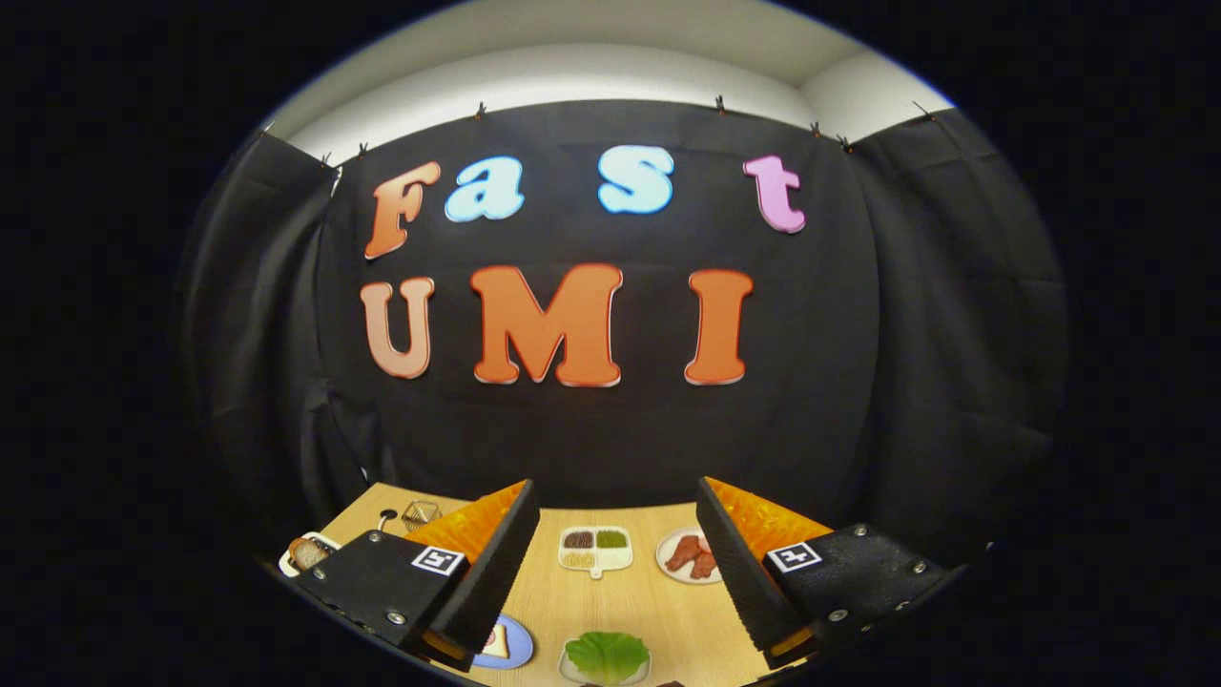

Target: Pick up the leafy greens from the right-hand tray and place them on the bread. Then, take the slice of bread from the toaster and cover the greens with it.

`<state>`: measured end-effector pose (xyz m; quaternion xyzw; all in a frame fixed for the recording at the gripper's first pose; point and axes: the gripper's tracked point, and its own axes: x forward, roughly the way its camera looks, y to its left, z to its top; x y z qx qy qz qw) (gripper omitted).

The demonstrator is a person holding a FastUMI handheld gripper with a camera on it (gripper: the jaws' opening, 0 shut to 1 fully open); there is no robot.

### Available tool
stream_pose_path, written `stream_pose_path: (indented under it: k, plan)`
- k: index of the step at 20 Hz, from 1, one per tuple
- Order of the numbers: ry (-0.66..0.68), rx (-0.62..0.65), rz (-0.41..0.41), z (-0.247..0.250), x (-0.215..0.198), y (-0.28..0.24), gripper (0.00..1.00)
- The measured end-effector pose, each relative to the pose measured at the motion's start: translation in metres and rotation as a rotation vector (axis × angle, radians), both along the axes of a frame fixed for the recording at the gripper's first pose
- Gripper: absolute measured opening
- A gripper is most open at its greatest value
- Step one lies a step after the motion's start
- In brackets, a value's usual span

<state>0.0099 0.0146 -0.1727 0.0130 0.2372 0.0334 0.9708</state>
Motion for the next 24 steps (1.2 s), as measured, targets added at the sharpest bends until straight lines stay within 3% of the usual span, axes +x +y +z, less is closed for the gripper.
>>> stream_pose_path:
  k: [3, 8, 15, 24]
  plan:
    - [0.120, 0.050, 0.014, -0.039, -0.005, 0.009, 0.99]
    - [0.289, 0.029, 0.044, -0.100, -0.019, 0.014, 0.99]
    - [0.608, -0.006, 0.065, -0.194, -0.068, 0.009, 0.98]
    - [0.882, -0.042, 0.107, -0.283, -0.120, 0.011, 0.94]
